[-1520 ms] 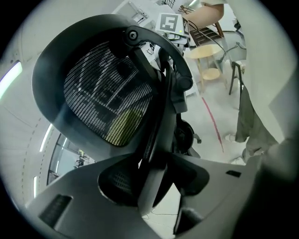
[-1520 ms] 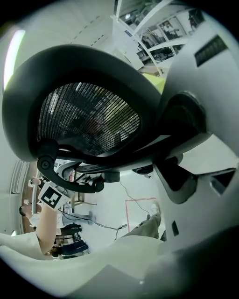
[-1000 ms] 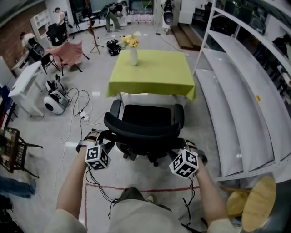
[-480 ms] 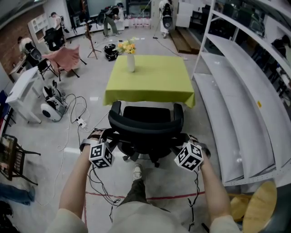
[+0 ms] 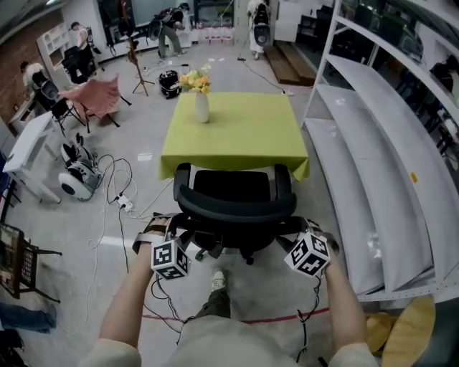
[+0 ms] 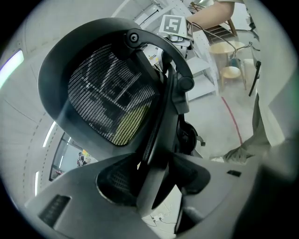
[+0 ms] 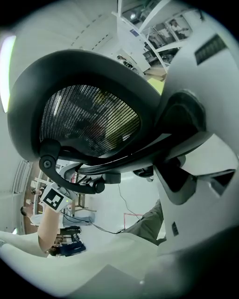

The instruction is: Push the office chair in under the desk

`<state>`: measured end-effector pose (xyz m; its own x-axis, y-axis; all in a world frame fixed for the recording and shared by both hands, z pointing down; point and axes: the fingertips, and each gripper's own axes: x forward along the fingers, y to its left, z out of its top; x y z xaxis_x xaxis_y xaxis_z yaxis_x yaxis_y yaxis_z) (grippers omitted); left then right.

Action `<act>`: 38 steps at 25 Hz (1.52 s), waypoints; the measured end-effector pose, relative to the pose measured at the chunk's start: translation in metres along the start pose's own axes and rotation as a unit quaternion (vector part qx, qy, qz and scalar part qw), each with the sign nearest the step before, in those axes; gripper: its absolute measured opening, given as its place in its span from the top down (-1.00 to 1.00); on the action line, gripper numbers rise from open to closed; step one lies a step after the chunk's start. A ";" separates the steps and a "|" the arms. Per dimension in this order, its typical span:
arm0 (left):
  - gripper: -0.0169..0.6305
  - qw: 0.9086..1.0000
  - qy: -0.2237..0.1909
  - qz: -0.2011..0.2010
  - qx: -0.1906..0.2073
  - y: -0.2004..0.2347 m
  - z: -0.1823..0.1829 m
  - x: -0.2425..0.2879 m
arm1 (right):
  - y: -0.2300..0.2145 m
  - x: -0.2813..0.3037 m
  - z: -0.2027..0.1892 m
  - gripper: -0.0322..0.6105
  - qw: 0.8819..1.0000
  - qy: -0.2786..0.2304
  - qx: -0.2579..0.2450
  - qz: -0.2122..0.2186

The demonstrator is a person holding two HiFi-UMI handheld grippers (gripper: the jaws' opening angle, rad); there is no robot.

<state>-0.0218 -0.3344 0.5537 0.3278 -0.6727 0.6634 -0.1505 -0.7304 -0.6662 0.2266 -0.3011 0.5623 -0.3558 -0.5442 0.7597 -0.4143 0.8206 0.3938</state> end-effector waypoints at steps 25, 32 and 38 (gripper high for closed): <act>0.30 0.999 -0.014 -0.006 0.031 0.146 -0.001 0.144 | -0.174 0.096 0.017 0.23 1.000 -0.011 0.006 -0.013; 0.29 0.999 -0.015 0.001 0.032 0.173 -0.003 0.166 | -0.203 0.112 0.023 0.23 1.000 -0.014 0.005 -0.013; 0.27 1.000 -0.008 0.005 0.021 0.192 0.001 0.187 | -0.230 0.124 0.022 0.23 1.000 -0.019 -0.002 -0.019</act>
<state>0.0117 -0.6007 0.5497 0.3414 -0.6781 0.6509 -0.1149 -0.7174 -0.6871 0.2591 -0.5611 0.5549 -0.3717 -0.5814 0.7238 -0.4247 0.7998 0.4243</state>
